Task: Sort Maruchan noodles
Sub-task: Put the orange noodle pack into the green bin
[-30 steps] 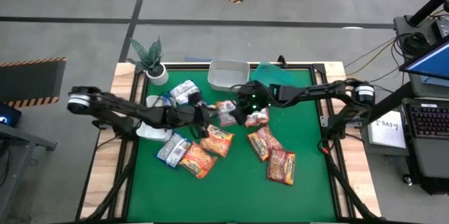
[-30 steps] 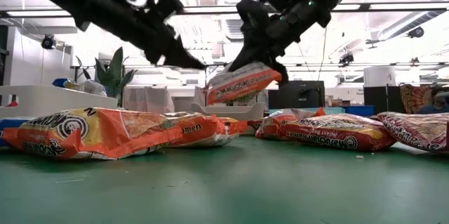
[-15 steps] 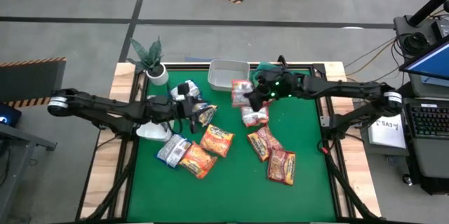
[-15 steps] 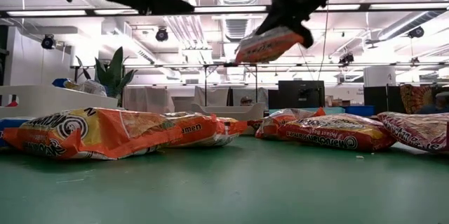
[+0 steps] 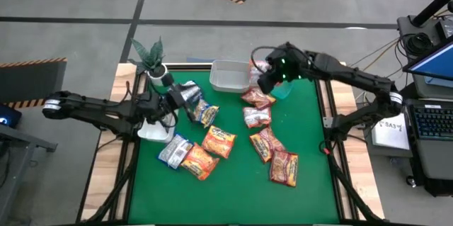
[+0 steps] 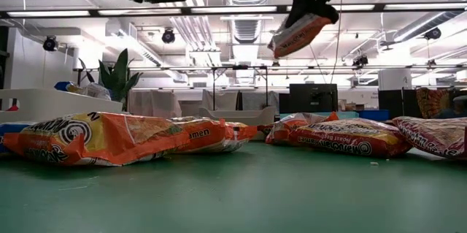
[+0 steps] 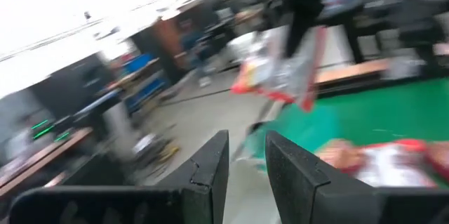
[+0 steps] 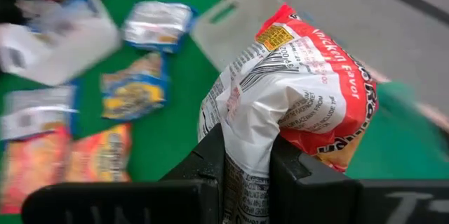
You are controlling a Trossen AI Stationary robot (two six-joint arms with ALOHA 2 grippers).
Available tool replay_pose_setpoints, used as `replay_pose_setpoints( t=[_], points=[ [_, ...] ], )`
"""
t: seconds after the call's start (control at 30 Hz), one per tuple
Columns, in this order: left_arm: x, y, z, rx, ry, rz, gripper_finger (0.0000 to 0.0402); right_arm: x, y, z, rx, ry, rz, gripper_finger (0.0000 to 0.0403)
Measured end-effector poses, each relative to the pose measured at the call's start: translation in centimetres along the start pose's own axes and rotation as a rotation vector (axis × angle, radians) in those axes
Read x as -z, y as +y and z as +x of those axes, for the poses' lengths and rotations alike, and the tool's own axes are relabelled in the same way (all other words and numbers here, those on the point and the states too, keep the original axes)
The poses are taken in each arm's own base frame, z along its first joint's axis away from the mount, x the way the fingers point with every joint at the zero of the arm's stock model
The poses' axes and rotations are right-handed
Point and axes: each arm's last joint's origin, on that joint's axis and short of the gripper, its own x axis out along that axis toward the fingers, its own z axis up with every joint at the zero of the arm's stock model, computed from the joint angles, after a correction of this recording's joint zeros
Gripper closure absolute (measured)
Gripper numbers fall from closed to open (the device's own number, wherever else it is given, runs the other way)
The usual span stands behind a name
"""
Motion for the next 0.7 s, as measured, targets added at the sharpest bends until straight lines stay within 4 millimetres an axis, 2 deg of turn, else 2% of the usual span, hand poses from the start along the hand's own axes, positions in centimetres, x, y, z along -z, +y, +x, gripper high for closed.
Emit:
replay_pose_setpoints(
  t=[0.13,0.3,0.47,0.7],
  points=[
    [0.2,0.4,0.0,-0.132,0.066,-0.002,0.0325,-2.0,-1.5,0.5,0.086,0.122,-0.106,0.0356],
    [0.5,0.1,0.2,-0.134,0.086,0.011,0.0325,-3.3,-3.9,2.2,0.176,0.323,-0.384,0.0356],
    [0.7,-0.2,0.4,-0.129,0.097,0.023,0.0325,-3.3,-6.1,5.4,0.210,0.537,-0.583,0.0355],
    [0.8,-0.2,0.4,-0.126,0.103,0.042,0.0325,-2.2,-7.1,10.1,0.184,0.724,-0.634,0.0361]
  ],
)
